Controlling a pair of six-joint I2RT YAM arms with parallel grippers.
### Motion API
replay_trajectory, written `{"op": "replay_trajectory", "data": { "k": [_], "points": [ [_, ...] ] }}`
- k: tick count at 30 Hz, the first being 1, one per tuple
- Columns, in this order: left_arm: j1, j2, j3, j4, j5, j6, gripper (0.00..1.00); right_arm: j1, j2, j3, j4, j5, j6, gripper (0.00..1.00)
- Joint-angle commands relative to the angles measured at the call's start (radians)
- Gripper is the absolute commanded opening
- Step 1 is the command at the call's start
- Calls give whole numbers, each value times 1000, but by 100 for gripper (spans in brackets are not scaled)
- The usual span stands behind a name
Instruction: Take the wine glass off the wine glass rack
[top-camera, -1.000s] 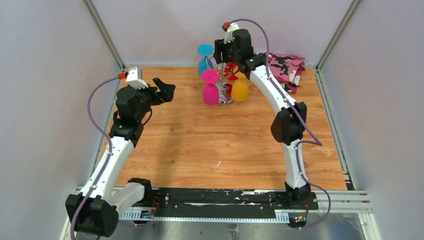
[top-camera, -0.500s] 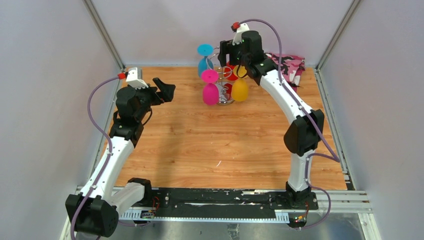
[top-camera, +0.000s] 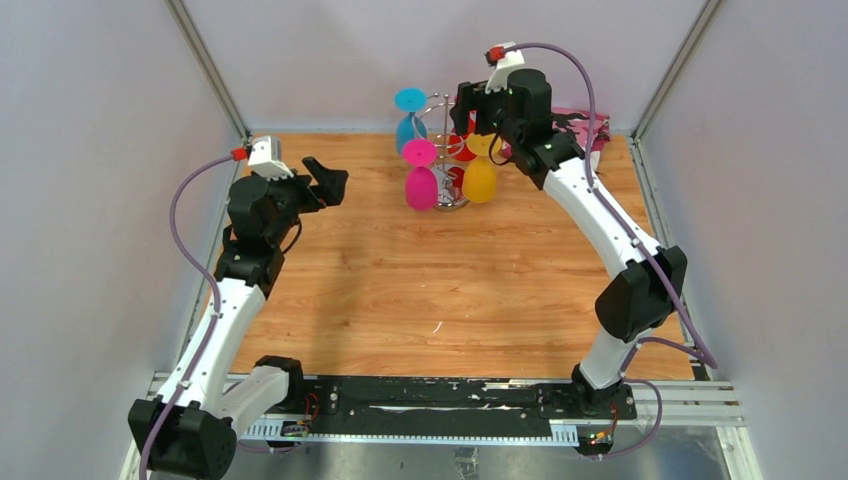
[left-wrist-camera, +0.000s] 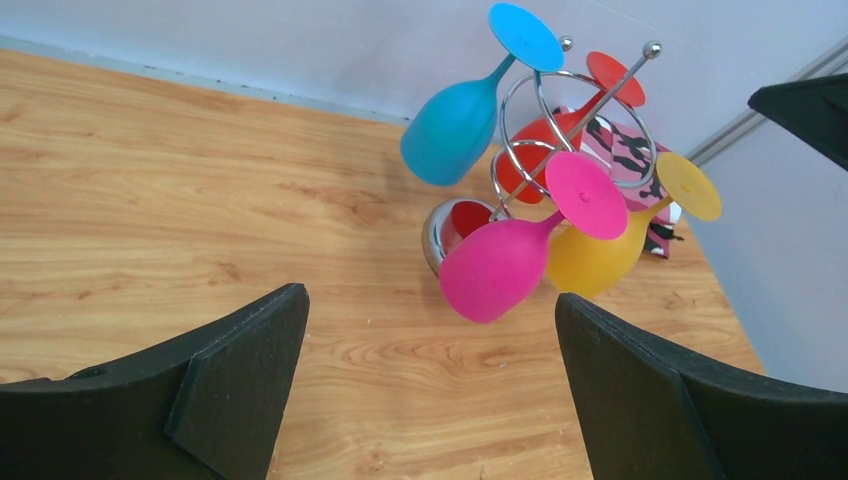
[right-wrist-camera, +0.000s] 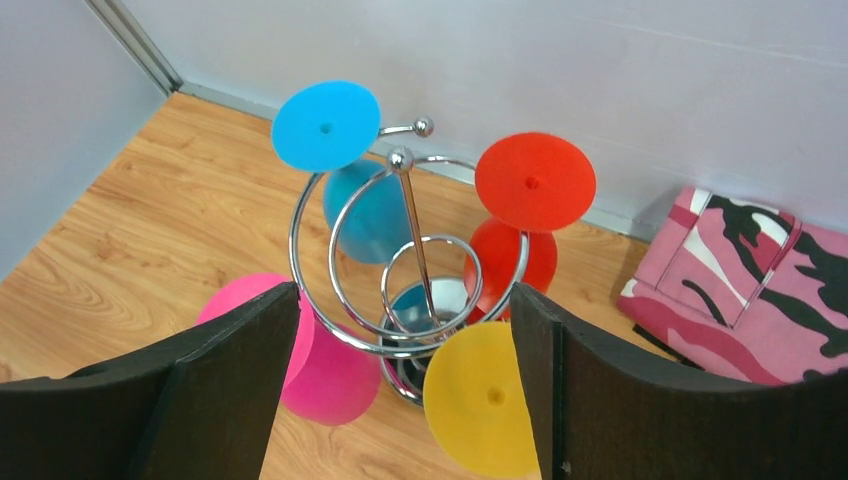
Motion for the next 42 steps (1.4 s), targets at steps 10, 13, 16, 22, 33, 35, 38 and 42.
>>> {"op": "replay_trajectory", "data": {
  "k": [10,13,16,22,33,35,38,42],
  "points": [
    [1,-46,42,-54,-13,13,89,16,-52,-48,-31,28,12,21],
    [1,-52,50,-63,-10,16,75,16,-55,-46,-37,29,14,2],
    [1,-54,58,-75,-8,19,45,16,-47,-29,-46,32,14,0],
    [1,-59,69,-98,-23,17,17,16,-2,37,-75,15,22,27],
    [1,-90,54,-72,-15,20,94,16,121,152,-103,-49,44,71],
    [1,-92,53,-72,-19,22,95,16,165,214,-123,-61,49,71],
    [1,-93,53,-75,-28,23,95,16,229,274,-133,-68,58,71],
    [1,-90,50,-78,-31,25,95,16,289,323,-122,-63,62,71]
  ]
}}
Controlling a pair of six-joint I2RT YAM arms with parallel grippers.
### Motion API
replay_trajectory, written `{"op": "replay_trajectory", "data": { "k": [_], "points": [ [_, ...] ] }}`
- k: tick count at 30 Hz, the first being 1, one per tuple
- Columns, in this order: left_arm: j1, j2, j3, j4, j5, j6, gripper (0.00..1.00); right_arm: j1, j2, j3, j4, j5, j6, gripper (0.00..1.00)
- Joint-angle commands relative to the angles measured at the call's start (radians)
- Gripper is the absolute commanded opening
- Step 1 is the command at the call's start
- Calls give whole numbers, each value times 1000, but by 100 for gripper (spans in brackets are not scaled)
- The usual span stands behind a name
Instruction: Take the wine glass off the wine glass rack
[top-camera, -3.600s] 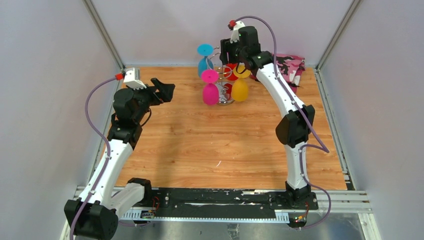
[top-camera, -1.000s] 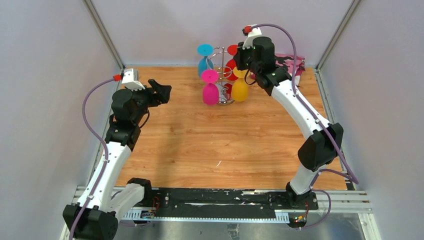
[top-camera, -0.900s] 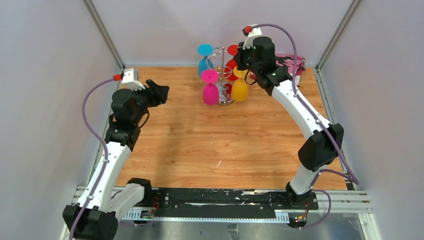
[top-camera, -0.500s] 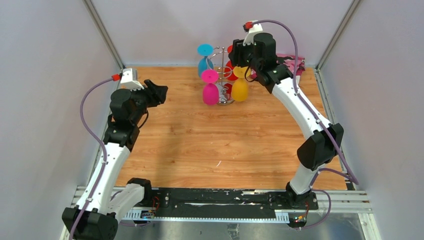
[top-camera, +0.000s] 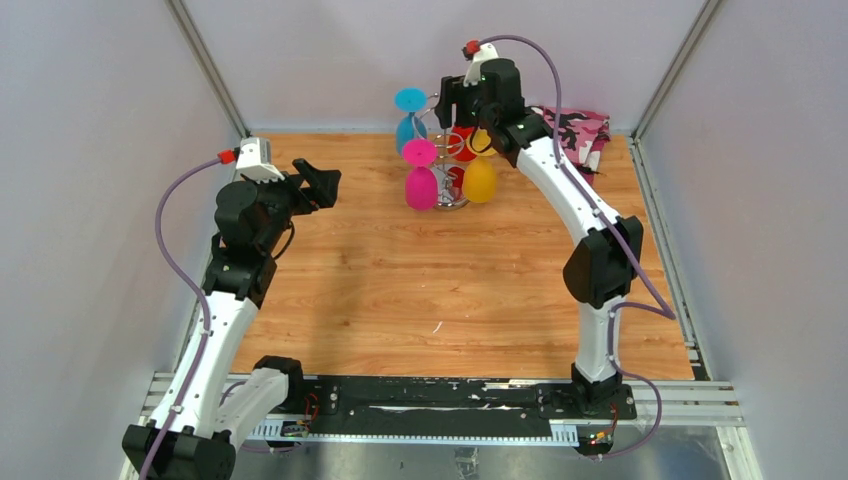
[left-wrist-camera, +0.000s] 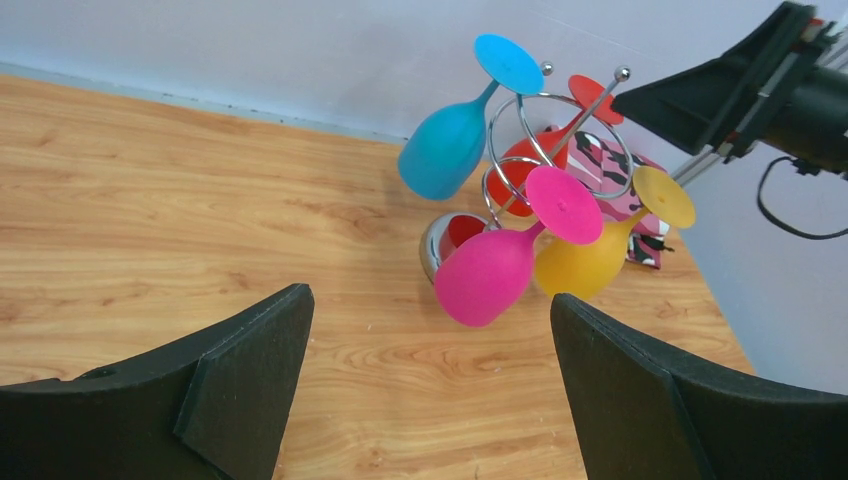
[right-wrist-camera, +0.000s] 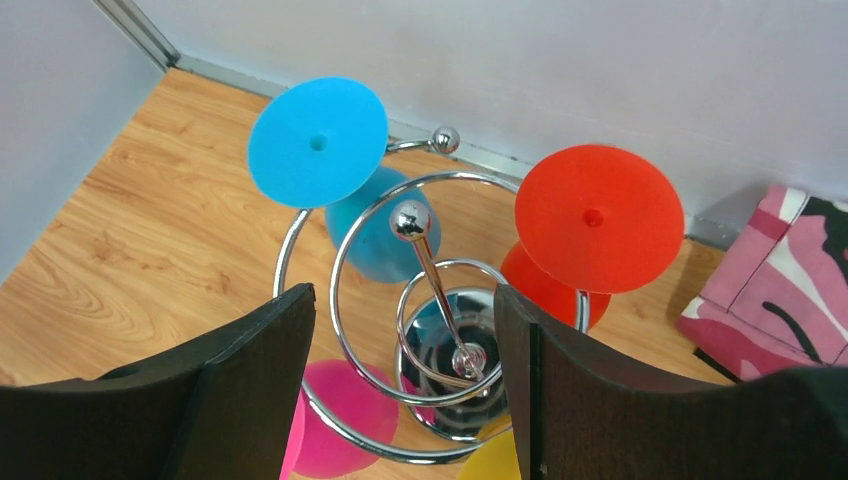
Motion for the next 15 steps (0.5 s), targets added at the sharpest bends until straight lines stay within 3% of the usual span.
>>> {"op": "replay_trajectory", "data": {
  "k": [1,11,15],
  "points": [
    [1,-8,11,4,-14,16,95,15,56,70,-12,-9,14,71],
    [1,9,-7,21,-22,16,95,15,167,186,20,-7,13,59],
    [1,14,-13,30,-26,16,95,15,193,202,19,-4,16,46]
  ]
}}
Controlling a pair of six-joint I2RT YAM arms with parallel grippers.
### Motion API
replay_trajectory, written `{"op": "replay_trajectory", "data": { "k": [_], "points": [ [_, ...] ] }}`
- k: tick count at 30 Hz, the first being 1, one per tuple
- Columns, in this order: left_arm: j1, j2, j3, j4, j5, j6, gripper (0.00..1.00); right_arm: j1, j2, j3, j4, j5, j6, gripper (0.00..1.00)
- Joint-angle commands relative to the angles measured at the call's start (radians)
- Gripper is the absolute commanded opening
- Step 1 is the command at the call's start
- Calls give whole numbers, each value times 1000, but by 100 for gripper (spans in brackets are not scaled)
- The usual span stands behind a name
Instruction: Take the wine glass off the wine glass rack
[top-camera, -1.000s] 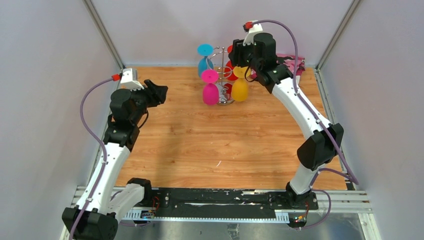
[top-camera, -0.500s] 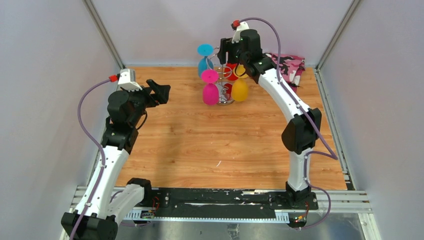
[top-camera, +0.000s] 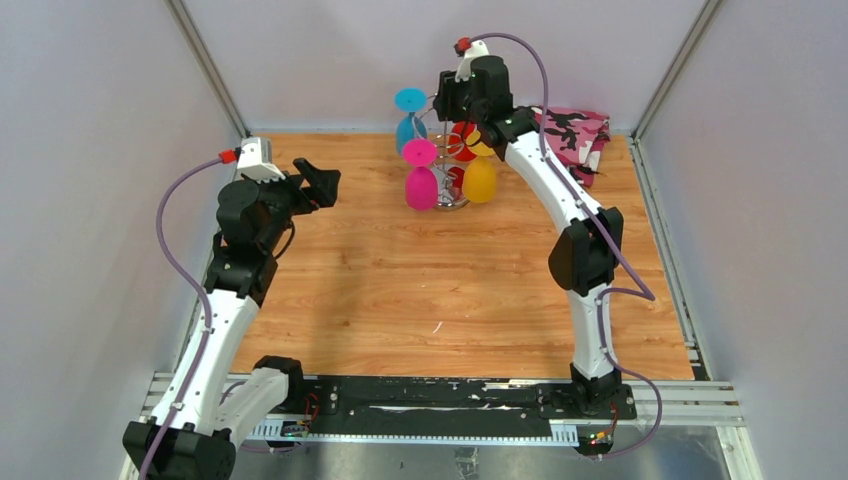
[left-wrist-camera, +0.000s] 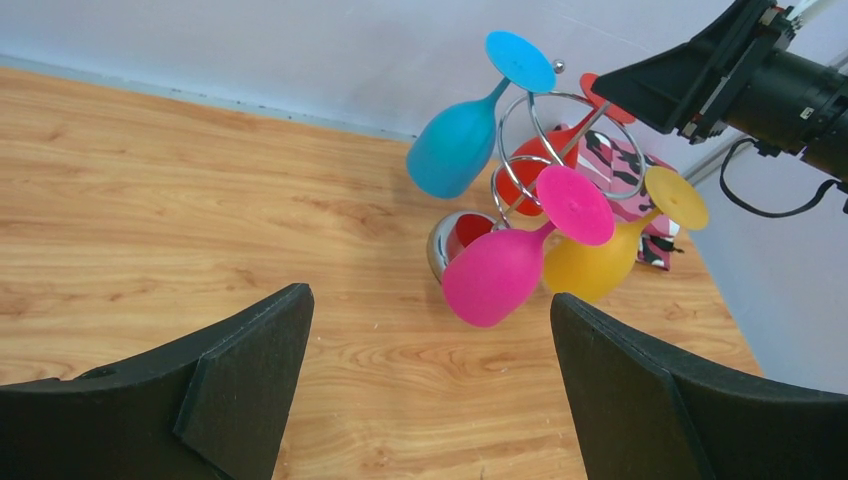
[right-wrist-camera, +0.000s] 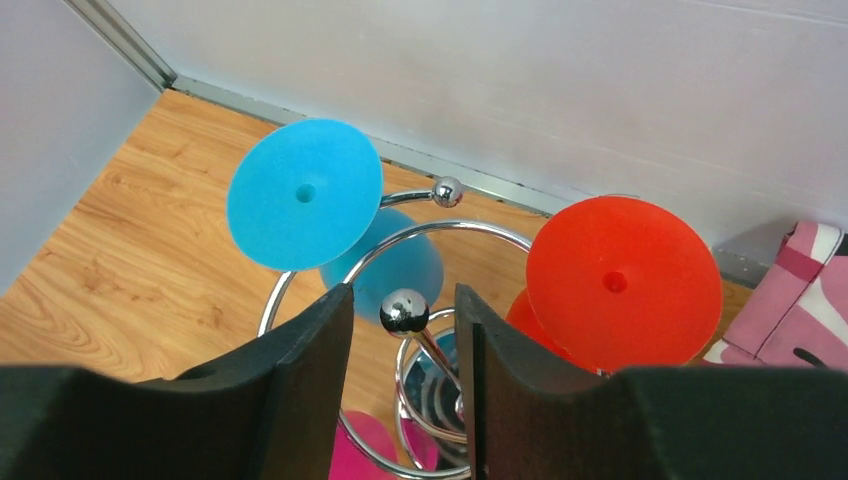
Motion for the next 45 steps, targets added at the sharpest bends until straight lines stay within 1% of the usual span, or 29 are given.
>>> {"op": "replay_trajectory", "data": {
  "k": [1,2,5,8,11,12,14,19,25,32,37,42,45],
  "points": [
    [1,9,-13,31,-15,12,95,15,30,36,17,-4,9,41],
    [1,10,-15,33,-15,12,95,15,30,31,23,-5,10,36],
    [1,16,-21,42,-13,12,95,15,32,25,30,-3,10,30],
    [1,23,-28,49,-11,11,95,15,33,29,29,4,5,20],
    [1,27,-37,57,-10,8,95,15,32,29,30,9,1,2],
    [1,27,-44,57,-11,7,95,17,31,28,30,13,2,0],
    [1,27,-55,88,-14,1,95,18,28,26,28,18,-1,0],
    [1,39,-67,104,-11,0,94,35,14,27,13,36,-29,0],
    [1,51,-67,109,-6,7,87,70,-35,8,14,69,-70,0],
    [1,43,-73,109,-10,15,86,93,-103,-7,14,84,-69,0],
    [1,39,-71,109,-7,13,86,98,-139,-17,-16,82,-73,0],
    [1,33,-68,109,7,3,86,123,-228,-133,6,85,-84,0],
    [1,25,-70,108,16,-4,86,137,-296,-238,30,130,-85,0]
  ]
}}
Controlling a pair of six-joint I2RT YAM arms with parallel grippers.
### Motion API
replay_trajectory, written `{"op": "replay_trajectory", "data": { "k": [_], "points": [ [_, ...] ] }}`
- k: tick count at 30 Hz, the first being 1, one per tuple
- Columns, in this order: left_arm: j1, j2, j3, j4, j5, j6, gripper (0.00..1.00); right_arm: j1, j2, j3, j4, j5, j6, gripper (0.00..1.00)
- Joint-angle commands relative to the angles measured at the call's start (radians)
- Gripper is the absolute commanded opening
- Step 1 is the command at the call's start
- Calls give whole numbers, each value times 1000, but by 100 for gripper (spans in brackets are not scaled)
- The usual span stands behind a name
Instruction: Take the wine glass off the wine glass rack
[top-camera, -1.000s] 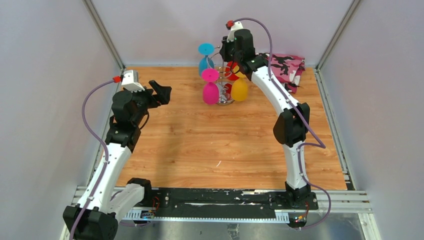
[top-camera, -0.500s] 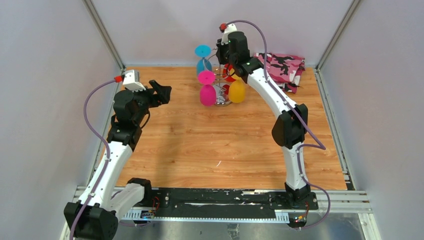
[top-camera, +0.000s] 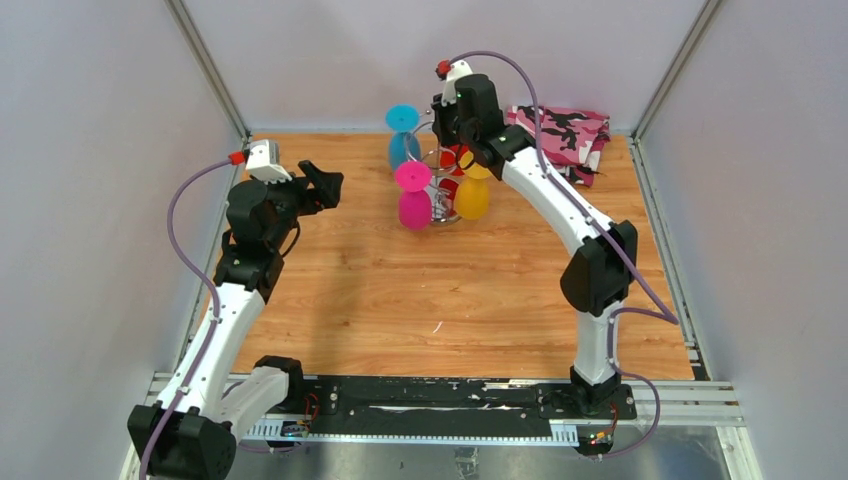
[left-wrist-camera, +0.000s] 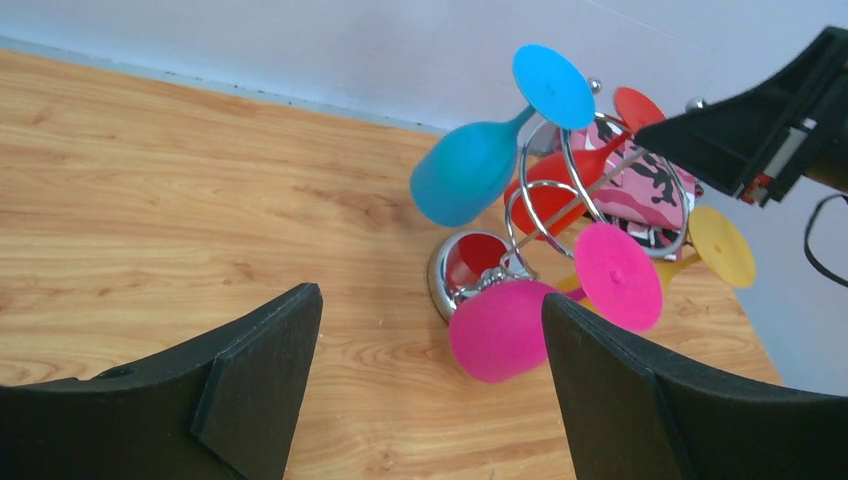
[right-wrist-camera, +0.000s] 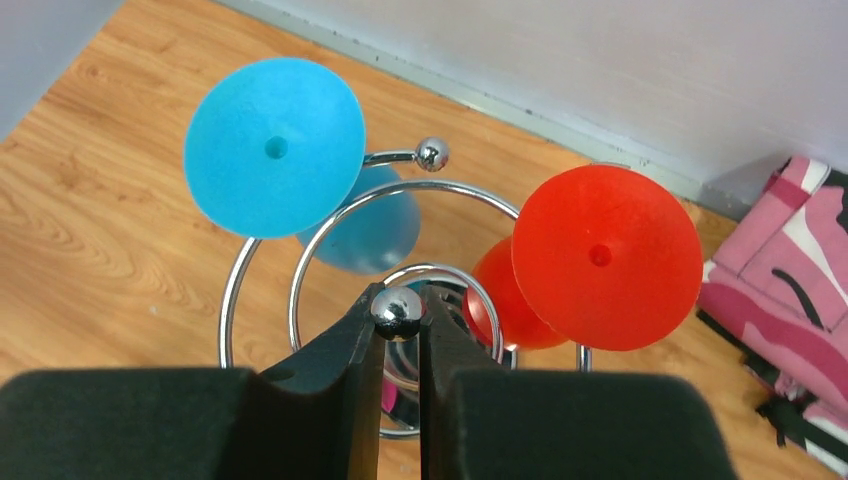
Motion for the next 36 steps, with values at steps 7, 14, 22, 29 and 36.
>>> {"op": "replay_trajectory", "data": {
  "k": [7,14,22,29,36],
  "points": [
    [1,-55,-18,23,34,-21,86,64,-273,-193,109,46,-14,0],
    [1,-84,-22,13,43,-33,86,113,-401,-355,138,54,4,0],
    [1,-87,-22,8,65,-53,86,161,-479,-436,116,108,-15,0],
    [1,-101,-25,5,66,-53,87,176,-501,-471,112,115,-11,0],
    [1,-93,-25,2,67,-54,88,180,-500,-505,108,116,2,0]
  ]
}}
